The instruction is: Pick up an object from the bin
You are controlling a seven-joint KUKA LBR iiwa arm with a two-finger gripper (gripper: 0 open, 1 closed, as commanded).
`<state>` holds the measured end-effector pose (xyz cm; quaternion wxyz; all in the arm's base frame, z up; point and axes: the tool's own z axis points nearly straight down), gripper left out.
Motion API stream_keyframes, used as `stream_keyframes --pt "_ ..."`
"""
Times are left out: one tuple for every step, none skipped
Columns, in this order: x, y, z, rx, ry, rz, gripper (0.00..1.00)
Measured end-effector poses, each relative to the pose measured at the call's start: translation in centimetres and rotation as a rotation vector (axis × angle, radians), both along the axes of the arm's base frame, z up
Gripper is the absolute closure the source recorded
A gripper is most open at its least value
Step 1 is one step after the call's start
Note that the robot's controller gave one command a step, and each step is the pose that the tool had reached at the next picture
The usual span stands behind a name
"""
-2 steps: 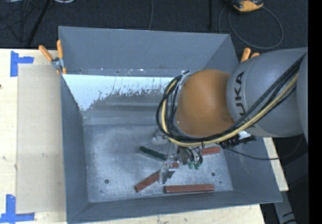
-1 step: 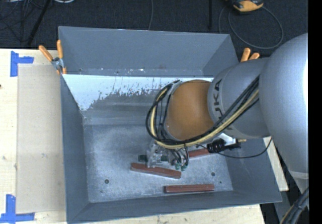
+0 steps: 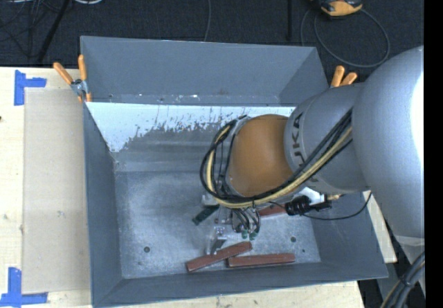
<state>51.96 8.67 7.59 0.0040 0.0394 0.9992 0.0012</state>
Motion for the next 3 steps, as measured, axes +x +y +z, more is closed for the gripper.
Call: stream_keyframes --pt "-0.04 -0.02 -0.03 0.000 0.001 -0.001 0.00" --pt "-0.84 -0.52 -0.18 -0.002 0.002 0.289 1.00" --pt "-0.84 -0.53 -0.18 -0.001 0.002 0.288 1.00"
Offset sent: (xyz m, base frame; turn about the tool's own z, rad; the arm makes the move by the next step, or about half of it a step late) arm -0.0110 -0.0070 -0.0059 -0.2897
